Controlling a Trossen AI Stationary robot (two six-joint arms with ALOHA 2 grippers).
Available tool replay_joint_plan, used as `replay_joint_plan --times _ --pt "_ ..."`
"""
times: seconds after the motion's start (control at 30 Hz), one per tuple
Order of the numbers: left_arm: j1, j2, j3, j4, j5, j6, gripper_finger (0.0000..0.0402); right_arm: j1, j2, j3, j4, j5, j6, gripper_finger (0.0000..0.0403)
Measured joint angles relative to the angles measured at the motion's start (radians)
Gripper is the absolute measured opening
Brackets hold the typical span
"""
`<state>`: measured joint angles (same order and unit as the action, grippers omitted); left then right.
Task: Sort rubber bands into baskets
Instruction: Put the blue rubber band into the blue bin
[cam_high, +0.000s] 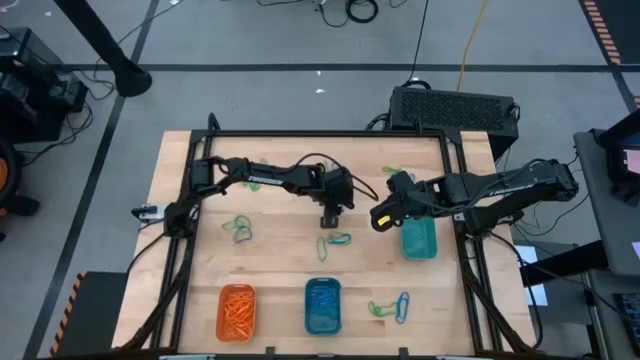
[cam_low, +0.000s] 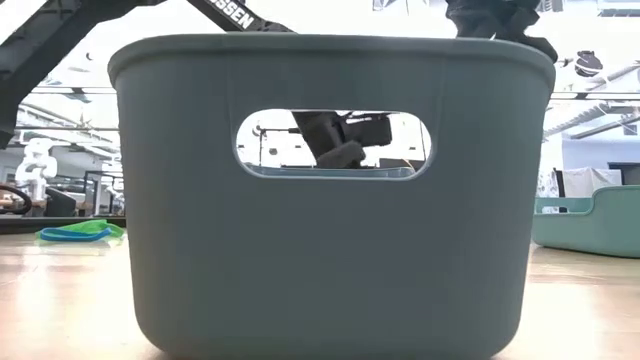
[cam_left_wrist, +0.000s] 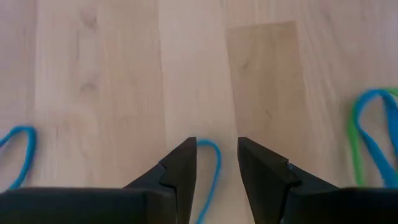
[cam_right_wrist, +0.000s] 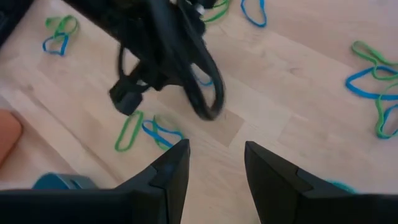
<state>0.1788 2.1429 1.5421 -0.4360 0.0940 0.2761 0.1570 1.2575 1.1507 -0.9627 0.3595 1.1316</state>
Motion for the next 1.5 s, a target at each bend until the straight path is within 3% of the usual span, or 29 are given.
replay_joint_plan --times 0.4,0.63,0.8,1.13,1.5 --pt "-0.004 0.079 0.005 -0.029 -0.026 -0.138 0.0119 0.001 0.0 -0.001 -0.016 -0.026 -0.09 0.0146" --pt "-0.011 0.075 0.007 -0.04 -0.04 -0.149 0.0016 0.001 0.0 -0.001 -0.015 -0.026 -0.115 0.0146" --pt "-0.018 0.074 0.05 -0.087 -0.048 -0.193 0.0004 0.002 0.0 -0.001 -0.015 -0.026 -0.145 0.0146" --pt "-0.07 -0.111 0.065 -0.229 -0.003 -0.314 0.0001 0.038 0.0 -0.001 -0.045 -0.023 -0.207 0.0146" --pt "-0.281 -0.226 0.064 -0.317 0.064 -0.445 0.0001 0.057 -0.001 -0.001 -0.042 -0.021 -0.345 0.0146"
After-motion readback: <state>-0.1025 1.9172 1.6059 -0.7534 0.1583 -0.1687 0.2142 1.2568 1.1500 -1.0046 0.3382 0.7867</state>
